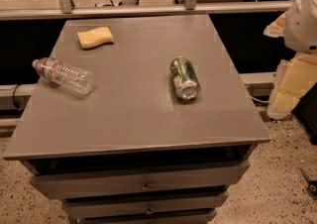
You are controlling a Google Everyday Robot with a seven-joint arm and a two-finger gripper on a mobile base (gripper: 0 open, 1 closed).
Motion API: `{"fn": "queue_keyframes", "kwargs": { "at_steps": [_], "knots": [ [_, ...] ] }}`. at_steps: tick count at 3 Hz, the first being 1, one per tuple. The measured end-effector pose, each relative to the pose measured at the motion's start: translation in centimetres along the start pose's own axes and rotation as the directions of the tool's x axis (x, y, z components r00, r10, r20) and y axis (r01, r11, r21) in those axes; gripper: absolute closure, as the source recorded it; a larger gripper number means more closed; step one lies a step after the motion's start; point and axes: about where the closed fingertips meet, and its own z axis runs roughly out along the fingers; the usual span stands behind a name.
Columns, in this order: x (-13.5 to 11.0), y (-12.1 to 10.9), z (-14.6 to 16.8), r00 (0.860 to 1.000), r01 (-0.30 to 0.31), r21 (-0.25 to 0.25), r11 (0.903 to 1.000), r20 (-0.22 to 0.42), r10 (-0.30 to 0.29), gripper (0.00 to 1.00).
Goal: Pick green can
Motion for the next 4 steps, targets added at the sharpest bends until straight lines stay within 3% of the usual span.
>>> {"fn": "queue_keyframes", "kwargs": {
  "at_steps": [1, 2, 3, 4],
  "knots": [
    [0.0, 0.0, 0.0, 1.000, 0.000, 0.000, 1.0000, 0.000, 0.000, 0.00],
    [-1.1, -2.1, 2.0, 0.998, -0.045, 0.007, 0.9990, 0.052, 0.044, 0.00],
    [-2.3, -6.2, 6.4, 0.975, -0.188, -0.024, 0.9819, 0.113, 0.189, 0.00],
    [-4.2, -9.7, 8.4, 0.932, -0.326, -0.054, 0.9437, 0.147, 0.331, 0.00]
  ]
}}
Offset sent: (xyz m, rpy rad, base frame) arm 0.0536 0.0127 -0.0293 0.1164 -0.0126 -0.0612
